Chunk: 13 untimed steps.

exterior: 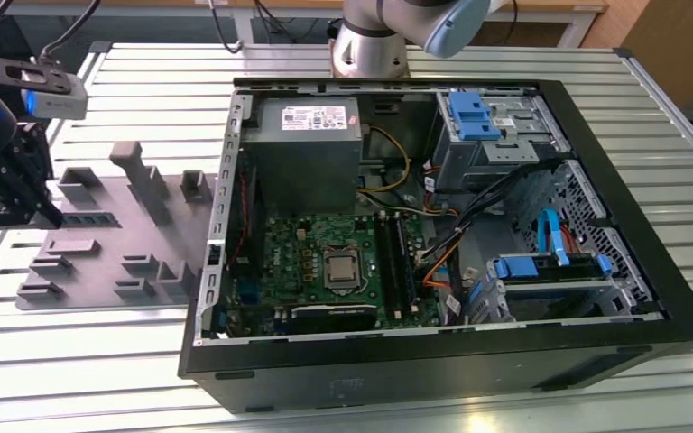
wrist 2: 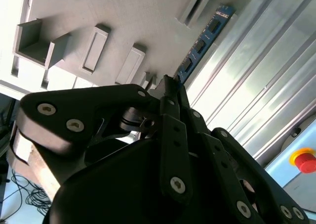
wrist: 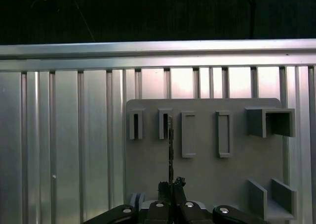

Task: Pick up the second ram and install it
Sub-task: 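Pick up the second ram and move it above second insertion slot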

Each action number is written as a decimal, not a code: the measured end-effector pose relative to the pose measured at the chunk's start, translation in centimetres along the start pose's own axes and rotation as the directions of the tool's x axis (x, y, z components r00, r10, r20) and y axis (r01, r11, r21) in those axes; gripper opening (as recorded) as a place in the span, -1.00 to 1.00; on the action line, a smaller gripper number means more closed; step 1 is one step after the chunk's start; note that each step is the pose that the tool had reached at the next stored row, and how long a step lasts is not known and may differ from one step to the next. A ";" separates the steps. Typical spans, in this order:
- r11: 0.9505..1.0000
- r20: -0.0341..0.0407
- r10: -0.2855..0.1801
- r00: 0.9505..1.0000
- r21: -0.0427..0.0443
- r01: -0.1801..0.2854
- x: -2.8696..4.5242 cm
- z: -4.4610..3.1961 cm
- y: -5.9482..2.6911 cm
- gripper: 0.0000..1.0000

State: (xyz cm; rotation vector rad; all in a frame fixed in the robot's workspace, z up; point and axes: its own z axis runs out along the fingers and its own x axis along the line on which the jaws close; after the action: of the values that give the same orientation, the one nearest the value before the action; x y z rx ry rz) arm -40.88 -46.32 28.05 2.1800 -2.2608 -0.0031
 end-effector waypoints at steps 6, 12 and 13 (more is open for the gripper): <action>1.000 0.001 0.000 1.000 0.000 0.000 0.00 -0.70 0.00 -0.72; 1.000 0.001 0.000 1.000 0.000 0.000 0.00 -1.26 0.00 -0.72; 1.000 0.001 0.000 1.000 0.000 0.000 0.00 -1.36 0.00 -0.72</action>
State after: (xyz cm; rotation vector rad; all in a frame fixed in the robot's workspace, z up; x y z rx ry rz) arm -40.88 -46.32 29.41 2.1803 -2.2612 -0.0040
